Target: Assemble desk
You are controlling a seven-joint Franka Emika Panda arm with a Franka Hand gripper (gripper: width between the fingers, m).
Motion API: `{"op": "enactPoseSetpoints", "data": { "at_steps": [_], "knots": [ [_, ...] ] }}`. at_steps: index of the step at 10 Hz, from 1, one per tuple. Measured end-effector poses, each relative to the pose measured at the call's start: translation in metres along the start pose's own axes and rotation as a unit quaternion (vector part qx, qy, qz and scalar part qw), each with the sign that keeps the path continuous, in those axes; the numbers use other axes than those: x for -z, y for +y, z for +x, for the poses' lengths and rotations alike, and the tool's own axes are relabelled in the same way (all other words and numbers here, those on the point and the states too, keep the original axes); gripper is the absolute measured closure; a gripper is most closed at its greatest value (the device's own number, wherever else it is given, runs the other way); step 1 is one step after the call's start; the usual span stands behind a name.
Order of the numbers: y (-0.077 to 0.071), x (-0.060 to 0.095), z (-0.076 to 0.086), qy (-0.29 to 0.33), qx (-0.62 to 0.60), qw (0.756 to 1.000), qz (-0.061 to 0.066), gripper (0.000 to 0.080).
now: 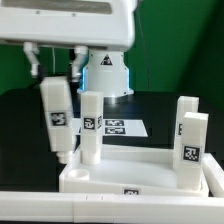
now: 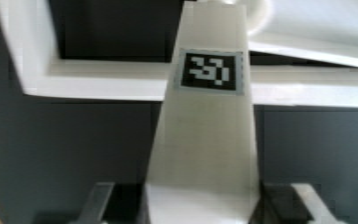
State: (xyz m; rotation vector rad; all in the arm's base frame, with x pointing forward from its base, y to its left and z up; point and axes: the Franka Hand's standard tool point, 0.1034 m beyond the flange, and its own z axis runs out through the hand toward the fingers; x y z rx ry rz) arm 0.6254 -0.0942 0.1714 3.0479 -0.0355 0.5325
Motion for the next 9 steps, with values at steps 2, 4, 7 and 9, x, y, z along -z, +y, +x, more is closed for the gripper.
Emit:
{"op": "enactPoseSetpoints", "data": {
  "at_steps": [2, 4, 7, 9],
  "knots": [
    [-0.008, 0.0, 0.003, 0.012, 0.011, 1.0, -0.003, 0.0515],
    [-0.004, 0.0, 0.005, 0.029, 0.014, 0.999, -0.011, 0.0515],
    [0.001, -0.003, 0.001, 0.074, 0.039, 0.996, -0.04, 0.0515],
    [0.001, -0.004, 0.001, 0.073, 0.039, 0.996, -0.04, 0.0515]
  ]
}}
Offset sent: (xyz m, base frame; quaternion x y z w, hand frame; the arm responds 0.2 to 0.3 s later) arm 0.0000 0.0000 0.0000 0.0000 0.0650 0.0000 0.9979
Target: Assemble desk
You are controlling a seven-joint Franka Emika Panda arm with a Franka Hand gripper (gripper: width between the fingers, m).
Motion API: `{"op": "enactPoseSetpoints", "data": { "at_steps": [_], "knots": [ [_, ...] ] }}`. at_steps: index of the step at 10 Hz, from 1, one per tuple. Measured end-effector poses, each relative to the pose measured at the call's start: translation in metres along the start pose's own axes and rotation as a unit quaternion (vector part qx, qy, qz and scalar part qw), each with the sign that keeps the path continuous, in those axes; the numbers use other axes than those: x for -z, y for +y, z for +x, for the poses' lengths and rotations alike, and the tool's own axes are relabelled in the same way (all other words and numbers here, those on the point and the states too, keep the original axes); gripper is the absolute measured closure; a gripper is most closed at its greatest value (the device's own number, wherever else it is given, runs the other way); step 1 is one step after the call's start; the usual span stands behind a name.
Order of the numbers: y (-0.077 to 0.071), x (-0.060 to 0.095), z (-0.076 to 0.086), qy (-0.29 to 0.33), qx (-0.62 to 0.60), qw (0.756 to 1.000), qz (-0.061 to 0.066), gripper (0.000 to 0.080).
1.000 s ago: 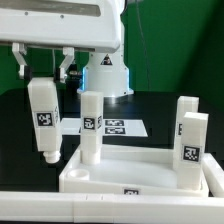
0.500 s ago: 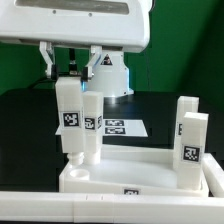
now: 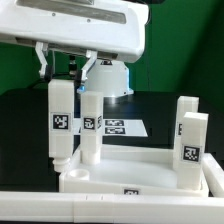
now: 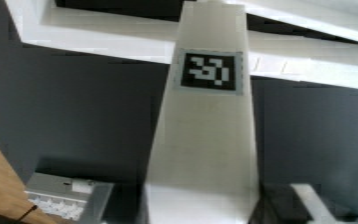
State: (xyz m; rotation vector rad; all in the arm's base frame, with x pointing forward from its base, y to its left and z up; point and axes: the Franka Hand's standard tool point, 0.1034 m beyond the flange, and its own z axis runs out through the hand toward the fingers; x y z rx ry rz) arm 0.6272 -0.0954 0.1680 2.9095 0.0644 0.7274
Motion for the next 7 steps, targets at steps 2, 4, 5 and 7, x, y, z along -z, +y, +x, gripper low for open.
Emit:
{"op": "enactPoseSetpoints", "data": {
  "at_steps": [2, 4, 5, 7],
  "knots": [
    [-0.001, 0.0, -0.001, -0.001, 0.0, 1.0, 0.0, 0.0515],
    [-0.015, -0.001, -0.004, -0.002, -0.001, 1.0, 0.006, 0.0515],
    [-0.02, -0.001, -0.007, -0.003, 0.002, 1.0, 0.007, 0.0515],
    [-0.021, -0.003, -0.012, -0.005, 0.003, 1.0, 0.006, 0.0515]
  ]
}}
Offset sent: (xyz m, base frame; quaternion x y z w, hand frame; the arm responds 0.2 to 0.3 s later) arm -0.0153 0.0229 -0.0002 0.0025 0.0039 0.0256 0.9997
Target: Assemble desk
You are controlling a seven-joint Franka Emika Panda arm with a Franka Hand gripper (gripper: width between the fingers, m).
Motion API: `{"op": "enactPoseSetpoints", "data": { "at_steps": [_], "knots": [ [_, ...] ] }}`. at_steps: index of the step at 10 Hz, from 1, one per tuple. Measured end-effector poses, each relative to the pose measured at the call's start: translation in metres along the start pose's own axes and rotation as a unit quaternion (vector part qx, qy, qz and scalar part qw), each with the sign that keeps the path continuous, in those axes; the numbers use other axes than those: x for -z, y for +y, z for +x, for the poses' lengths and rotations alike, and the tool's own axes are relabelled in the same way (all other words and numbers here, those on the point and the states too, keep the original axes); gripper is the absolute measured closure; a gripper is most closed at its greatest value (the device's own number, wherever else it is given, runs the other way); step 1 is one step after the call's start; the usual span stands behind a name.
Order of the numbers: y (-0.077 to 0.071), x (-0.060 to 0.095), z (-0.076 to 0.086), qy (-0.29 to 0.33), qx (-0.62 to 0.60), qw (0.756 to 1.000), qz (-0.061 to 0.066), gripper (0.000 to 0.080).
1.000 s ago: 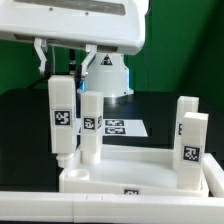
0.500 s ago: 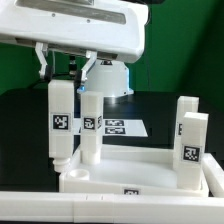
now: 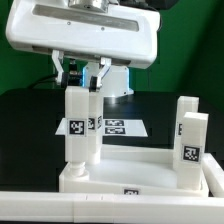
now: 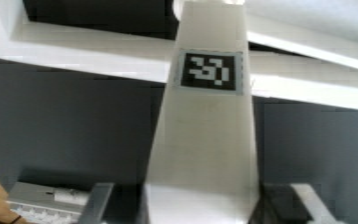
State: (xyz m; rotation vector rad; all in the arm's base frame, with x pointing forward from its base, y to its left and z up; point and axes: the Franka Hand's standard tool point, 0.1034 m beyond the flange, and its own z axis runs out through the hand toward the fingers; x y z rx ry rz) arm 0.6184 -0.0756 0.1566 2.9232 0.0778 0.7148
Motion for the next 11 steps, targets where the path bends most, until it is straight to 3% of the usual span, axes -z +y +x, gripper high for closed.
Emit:
{"op": "enactPoseSetpoints", "data": {
  "at_steps": [11],
  "knots": [
    [-0.002, -0.008, -0.011, -0.011, 0.003, 1.0, 0.0, 0.0515]
  ]
}}
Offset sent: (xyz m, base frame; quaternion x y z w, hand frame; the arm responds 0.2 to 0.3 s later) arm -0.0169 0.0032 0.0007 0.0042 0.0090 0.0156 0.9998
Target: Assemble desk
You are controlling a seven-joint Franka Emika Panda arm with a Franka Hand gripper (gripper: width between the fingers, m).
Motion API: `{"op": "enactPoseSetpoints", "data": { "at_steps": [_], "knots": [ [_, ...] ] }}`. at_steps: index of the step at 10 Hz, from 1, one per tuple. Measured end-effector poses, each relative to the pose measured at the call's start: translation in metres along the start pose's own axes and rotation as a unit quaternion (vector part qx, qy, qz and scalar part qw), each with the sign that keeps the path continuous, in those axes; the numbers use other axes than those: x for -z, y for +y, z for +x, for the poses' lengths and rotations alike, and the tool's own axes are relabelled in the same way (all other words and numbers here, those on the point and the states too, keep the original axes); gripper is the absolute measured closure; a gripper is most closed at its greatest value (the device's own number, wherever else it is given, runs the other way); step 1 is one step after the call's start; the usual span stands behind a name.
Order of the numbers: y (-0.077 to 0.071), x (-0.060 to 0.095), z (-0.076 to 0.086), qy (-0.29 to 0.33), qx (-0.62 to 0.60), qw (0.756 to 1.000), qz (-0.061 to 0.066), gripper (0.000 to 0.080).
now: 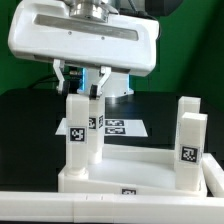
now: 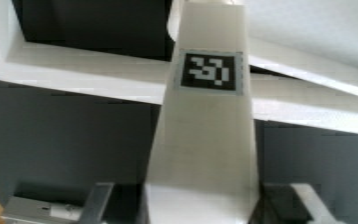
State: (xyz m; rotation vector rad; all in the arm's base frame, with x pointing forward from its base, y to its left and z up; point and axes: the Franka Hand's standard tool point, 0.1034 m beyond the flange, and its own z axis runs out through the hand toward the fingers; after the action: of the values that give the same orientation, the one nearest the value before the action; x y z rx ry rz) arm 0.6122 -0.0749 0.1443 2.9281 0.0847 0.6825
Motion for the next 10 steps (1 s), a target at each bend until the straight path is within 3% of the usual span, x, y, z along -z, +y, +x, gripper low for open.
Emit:
{"op": "enactPoseSetpoints", "data": {
  "at_steps": [8, 9, 10],
  "knots": [
    [-0.0016, -0.0024, 0.0005, 0.028, 0.006, 0.999, -0.014, 0.0515],
    [-0.0015, -0.0025, 0.0004, 0.027, 0.006, 0.999, -0.014, 0.0456],
    [-0.0015, -0.0025, 0.0004, 0.027, 0.006, 1.0, -0.014, 0.0456]
  ]
}}
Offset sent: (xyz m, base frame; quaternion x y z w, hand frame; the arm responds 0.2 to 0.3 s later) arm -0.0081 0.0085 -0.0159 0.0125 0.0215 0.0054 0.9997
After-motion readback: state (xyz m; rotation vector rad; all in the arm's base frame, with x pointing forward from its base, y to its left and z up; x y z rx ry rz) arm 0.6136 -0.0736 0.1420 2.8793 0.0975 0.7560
